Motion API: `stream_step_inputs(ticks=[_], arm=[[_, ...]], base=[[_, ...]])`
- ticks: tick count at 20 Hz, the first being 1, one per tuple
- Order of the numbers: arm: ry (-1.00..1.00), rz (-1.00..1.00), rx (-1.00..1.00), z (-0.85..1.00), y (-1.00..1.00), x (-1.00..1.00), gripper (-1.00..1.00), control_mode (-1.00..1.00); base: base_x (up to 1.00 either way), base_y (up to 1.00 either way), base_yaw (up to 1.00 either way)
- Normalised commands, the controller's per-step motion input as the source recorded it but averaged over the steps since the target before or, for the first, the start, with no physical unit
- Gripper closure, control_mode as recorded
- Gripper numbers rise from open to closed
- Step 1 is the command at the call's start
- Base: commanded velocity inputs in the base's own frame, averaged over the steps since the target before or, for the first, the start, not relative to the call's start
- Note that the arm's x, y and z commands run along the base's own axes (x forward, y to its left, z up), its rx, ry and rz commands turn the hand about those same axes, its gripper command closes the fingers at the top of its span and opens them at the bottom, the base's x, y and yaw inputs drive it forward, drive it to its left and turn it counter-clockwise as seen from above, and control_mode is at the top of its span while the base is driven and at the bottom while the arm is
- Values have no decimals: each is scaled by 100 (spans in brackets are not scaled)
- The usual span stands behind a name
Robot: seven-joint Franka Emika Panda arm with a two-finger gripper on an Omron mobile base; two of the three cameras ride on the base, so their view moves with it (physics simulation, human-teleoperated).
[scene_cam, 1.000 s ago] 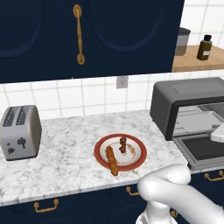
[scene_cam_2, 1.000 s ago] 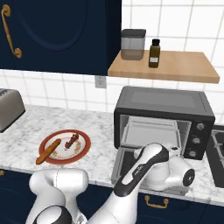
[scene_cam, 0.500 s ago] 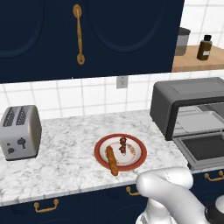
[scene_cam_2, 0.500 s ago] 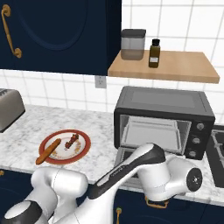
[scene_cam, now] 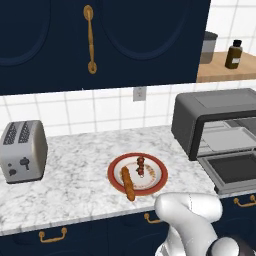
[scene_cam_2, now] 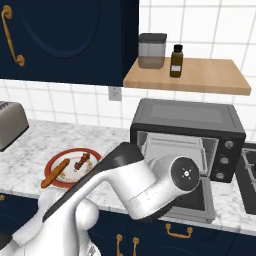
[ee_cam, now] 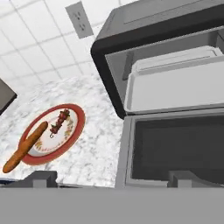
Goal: Pick up the kebab skewer and baguette bread, and place them inside the toaster oven. Close the toaster oven door and start by setting the timer.
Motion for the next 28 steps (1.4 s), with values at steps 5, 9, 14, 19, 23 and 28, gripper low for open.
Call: stream_step_inputs(ticks=[5, 9, 14, 19, 23, 28], arm=[[25, -21, -1, 19, 100, -13, -100, -100], [19, -5, -7, 0, 100, 3, -100, -100], [32, 2, -5, 0, 100, 18, -100, -100], [16, 2, -1, -15, 100, 57, -100, -100], [4, 9, -5, -46, 100, 95, -100, -100], [12, 10, -2, -64, 81, 100, -100, -100]], base=[[0, 0, 0], [0, 0, 0], [0, 0, 0], [0, 0, 0], [0, 0, 0], [0, 0, 0]])
